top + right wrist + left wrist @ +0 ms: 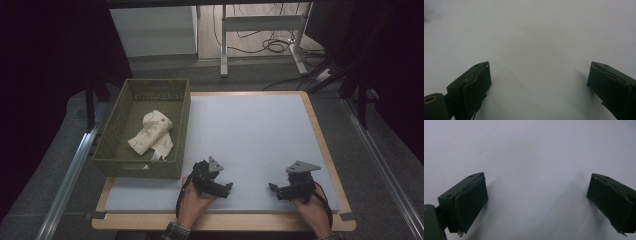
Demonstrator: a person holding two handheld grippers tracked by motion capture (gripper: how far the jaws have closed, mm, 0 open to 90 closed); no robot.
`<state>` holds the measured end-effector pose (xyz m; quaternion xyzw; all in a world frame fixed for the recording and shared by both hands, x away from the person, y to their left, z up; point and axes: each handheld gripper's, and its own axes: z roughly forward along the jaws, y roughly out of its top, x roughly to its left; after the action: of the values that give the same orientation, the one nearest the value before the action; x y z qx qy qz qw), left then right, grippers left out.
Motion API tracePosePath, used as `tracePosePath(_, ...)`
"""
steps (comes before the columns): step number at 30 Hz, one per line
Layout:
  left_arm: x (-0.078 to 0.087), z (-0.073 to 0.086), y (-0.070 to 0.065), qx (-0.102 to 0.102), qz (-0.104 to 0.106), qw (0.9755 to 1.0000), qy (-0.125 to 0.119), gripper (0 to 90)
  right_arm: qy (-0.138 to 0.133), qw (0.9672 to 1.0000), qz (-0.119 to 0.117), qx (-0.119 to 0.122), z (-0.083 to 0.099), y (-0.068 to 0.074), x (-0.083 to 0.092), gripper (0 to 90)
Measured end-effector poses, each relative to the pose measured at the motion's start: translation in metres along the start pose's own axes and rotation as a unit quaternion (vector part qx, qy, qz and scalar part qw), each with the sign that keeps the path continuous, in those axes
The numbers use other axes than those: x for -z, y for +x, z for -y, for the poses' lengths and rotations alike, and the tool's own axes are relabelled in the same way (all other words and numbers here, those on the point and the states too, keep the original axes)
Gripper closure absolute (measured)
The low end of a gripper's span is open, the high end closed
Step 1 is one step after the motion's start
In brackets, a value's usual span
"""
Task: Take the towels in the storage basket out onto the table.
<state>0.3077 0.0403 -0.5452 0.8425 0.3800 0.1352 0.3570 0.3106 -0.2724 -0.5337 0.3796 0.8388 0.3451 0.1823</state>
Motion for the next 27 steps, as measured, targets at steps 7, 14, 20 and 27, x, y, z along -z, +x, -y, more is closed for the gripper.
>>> tracePosePath(7,0.0003,0.0003,0.0001,0.000,-0.002,1.0000,-0.001,3.8,0.000,1.0000,0.000,0.000,0.0002,0.0000,0.0000,5.1)
tracePosePath(14,0.0008,0.0005,-0.0001,0.003,-0.005,1.0000,-0.003,5.0,-0.001,1.0000,0.000,-0.001,0.0006,0.0000,0.0002,5.2)
tracePosePath(20,0.0009,0.0006,-0.0002,0.003,-0.008,1.0000,-0.004,5.3,-0.002,1.0000,0.001,-0.001,0.0010,0.0000,0.0002,5.2)
tracePosePath(27,0.0005,0.0002,0.0001,0.005,-0.007,1.0000,-0.002,4.8,-0.003,1.0000,0.000,-0.002,0.0012,0.0000,0.0004,5.3)
